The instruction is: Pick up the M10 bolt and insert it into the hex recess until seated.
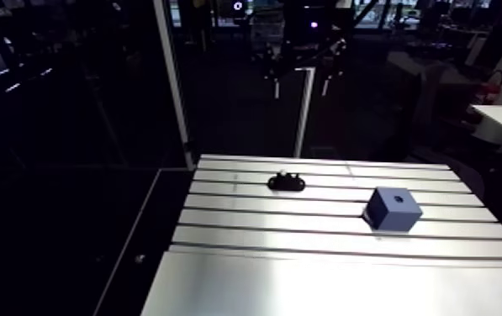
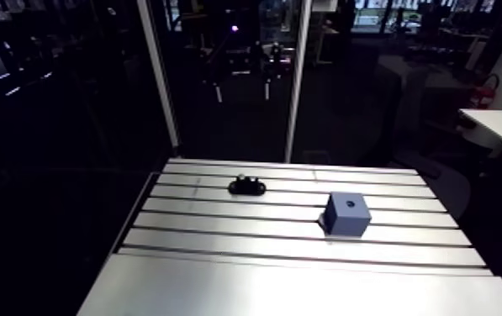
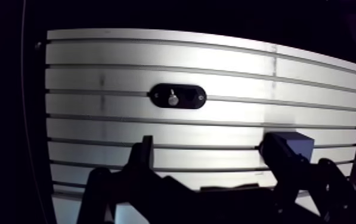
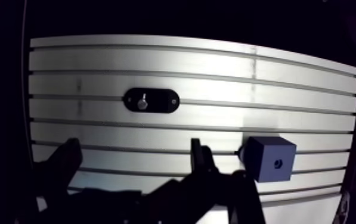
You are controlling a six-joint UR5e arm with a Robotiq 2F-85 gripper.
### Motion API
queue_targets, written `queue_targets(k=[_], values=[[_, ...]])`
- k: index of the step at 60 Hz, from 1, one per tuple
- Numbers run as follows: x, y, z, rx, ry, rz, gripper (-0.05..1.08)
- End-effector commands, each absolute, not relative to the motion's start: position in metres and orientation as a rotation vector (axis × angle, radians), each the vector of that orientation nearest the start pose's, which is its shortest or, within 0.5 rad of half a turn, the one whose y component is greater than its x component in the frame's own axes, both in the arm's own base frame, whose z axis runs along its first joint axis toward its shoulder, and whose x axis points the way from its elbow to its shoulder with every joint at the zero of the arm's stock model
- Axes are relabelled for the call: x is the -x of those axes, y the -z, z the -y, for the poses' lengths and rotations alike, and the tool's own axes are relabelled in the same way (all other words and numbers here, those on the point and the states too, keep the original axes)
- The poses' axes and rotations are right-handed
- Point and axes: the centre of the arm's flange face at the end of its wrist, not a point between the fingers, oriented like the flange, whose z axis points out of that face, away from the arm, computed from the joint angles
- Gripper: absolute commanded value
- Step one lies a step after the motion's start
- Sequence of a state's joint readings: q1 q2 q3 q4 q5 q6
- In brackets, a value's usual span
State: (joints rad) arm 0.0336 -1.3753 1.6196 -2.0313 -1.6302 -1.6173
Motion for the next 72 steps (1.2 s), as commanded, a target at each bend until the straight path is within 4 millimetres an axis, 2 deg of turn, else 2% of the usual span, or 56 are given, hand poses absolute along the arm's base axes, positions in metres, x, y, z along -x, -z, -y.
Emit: queue_targets(k=[1,13,22,30,52,64,72], values=[[0.585,-0.377,0.151,0.09,-0.093,-3.33,0.01],[0.597,-0.358,0.15,-0.021,-0.09,-3.321,0.01],[0.601,-0.344,0.15,-0.033,-0.095,-3.304,0.01],[0.605,-0.322,0.151,-0.034,-0.084,-3.304,0.01],[0.611,-0.296,0.153,-0.067,-0.082,-3.296,0.02],[0.611,-0.293,0.154,-0.058,-0.084,-3.309,0.01],[0.609,-0.278,0.153,-0.055,-0.088,-3.297,0.02]])
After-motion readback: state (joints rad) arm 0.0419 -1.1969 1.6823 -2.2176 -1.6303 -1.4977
